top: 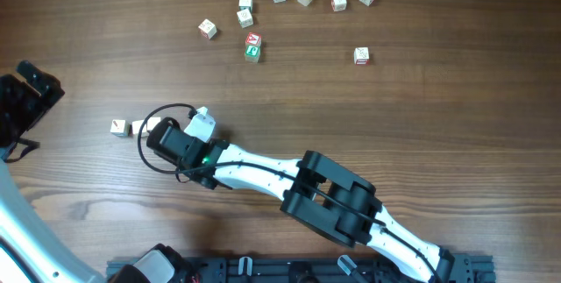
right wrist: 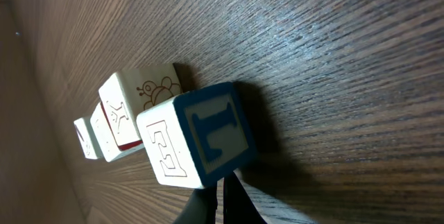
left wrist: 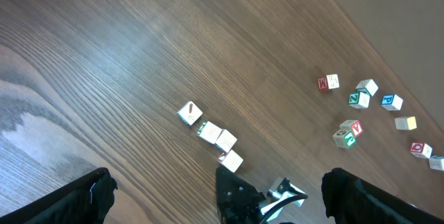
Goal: Form a horizontal line
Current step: 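Push the E block against the row and release it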
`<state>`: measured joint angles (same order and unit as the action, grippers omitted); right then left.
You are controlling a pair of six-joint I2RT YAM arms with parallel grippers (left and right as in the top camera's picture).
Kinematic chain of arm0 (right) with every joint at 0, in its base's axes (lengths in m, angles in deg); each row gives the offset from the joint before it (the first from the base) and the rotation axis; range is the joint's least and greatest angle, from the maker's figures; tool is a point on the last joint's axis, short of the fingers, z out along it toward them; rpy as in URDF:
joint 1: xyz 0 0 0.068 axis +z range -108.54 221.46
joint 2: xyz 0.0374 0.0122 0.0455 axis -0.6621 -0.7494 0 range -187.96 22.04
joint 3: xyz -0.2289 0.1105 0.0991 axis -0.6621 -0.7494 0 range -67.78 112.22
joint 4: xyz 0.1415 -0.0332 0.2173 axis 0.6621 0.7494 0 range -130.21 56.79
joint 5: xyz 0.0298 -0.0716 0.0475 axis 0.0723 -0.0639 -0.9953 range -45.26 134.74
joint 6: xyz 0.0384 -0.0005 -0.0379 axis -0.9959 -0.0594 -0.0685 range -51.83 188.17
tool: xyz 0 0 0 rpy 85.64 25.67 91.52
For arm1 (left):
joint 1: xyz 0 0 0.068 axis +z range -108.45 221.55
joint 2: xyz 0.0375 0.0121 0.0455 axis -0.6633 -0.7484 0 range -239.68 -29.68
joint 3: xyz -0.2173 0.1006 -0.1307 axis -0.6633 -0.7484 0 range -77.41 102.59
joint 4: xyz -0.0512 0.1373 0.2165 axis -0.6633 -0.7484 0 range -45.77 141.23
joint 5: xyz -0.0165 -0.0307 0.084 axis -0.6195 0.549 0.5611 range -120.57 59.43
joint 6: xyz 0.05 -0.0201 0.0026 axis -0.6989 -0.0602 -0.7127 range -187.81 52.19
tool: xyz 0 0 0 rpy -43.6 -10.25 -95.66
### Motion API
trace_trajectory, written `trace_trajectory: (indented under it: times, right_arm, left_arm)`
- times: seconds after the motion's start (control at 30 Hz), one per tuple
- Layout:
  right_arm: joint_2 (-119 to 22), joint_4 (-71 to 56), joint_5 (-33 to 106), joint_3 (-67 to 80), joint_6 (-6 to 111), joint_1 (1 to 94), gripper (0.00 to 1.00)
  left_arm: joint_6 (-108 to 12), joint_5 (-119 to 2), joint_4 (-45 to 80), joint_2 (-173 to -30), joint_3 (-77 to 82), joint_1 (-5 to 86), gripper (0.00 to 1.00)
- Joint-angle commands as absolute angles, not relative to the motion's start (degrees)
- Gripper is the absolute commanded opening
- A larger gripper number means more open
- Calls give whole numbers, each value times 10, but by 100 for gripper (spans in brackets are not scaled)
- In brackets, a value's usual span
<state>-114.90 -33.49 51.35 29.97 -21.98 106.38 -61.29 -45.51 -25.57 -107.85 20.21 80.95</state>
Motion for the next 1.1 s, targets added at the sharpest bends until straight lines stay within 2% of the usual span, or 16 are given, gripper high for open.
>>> trace_trajectory:
  times: [0.0, 0.93, 1.07]
  right_arm:
    - [-1164, -339, 535, 300, -218, 1062, 7]
    - [-1164, -355, 575, 300, -217, 1061, 10]
    - [-1165, -371, 575, 300, -189, 1059, 10]
  left_arm:
    - [-609, -464, -256, -1079, 212, 812, 100]
    - [-609, -464, -256, -1079, 212, 812, 100]
    - [-609, -464, -256, -1079, 212, 812, 100]
